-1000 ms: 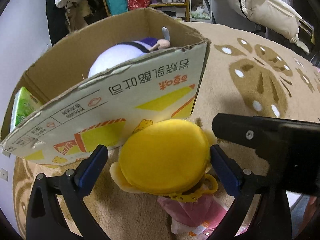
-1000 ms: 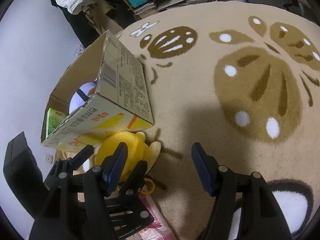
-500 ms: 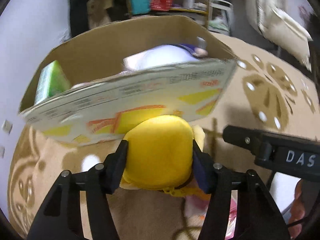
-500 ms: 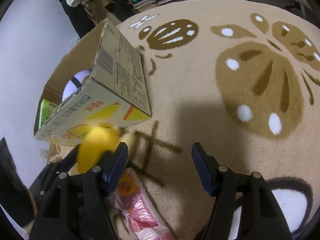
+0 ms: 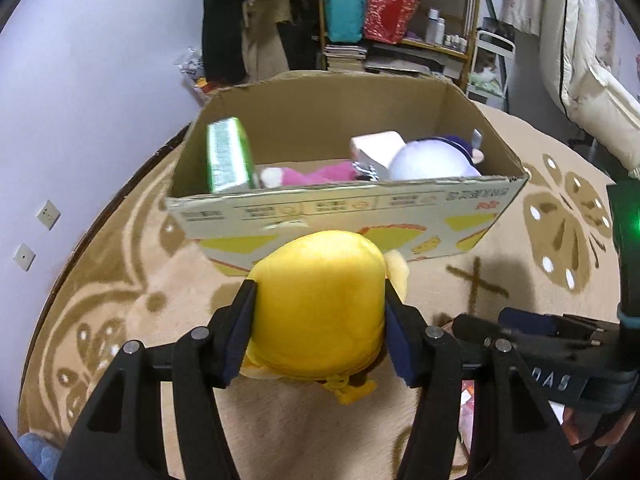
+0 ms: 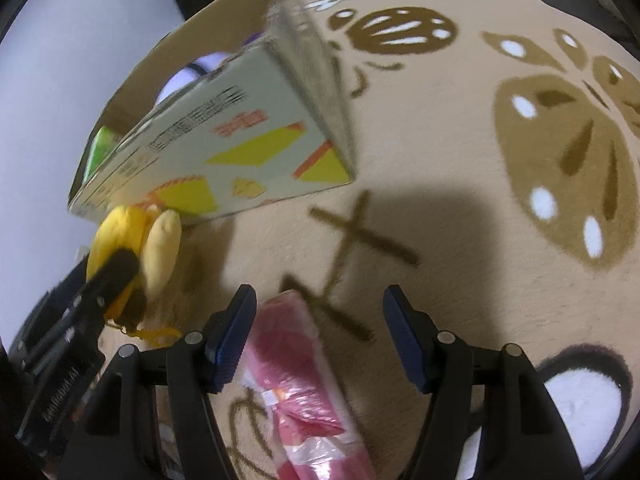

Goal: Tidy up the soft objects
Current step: 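Grasp the yellow duck plush with the left tool while the right tool grasps the pink wrapped package, then lift the duck plush with the left tool while the right tool carries the pink package over the box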

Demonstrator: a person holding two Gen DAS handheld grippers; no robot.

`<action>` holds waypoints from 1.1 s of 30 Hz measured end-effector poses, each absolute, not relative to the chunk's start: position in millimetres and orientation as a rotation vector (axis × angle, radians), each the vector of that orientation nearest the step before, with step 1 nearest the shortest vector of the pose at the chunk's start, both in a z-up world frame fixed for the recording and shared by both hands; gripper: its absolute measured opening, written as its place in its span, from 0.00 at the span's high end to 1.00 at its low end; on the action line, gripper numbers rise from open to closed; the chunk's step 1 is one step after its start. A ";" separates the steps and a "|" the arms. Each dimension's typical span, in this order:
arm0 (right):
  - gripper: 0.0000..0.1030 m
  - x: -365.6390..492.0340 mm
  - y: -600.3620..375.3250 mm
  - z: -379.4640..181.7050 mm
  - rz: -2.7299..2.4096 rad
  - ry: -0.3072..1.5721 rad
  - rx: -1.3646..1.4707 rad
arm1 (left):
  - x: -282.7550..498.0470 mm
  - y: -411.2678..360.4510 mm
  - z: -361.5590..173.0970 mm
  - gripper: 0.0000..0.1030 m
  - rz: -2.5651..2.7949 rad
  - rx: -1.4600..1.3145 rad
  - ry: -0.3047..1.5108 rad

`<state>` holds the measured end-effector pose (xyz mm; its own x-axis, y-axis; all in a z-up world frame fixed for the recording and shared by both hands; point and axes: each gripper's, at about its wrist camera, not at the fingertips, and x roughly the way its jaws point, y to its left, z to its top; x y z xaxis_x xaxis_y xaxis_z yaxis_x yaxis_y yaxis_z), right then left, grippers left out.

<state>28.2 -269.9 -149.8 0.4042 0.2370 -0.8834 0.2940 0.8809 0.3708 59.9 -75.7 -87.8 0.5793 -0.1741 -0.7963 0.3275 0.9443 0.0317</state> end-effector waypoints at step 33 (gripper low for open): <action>0.60 19.4 -214.9 -88.6 0.004 0.856 0.309 | 54.1 -49.1 -52.7 0.44 -0.192 0.144 0.793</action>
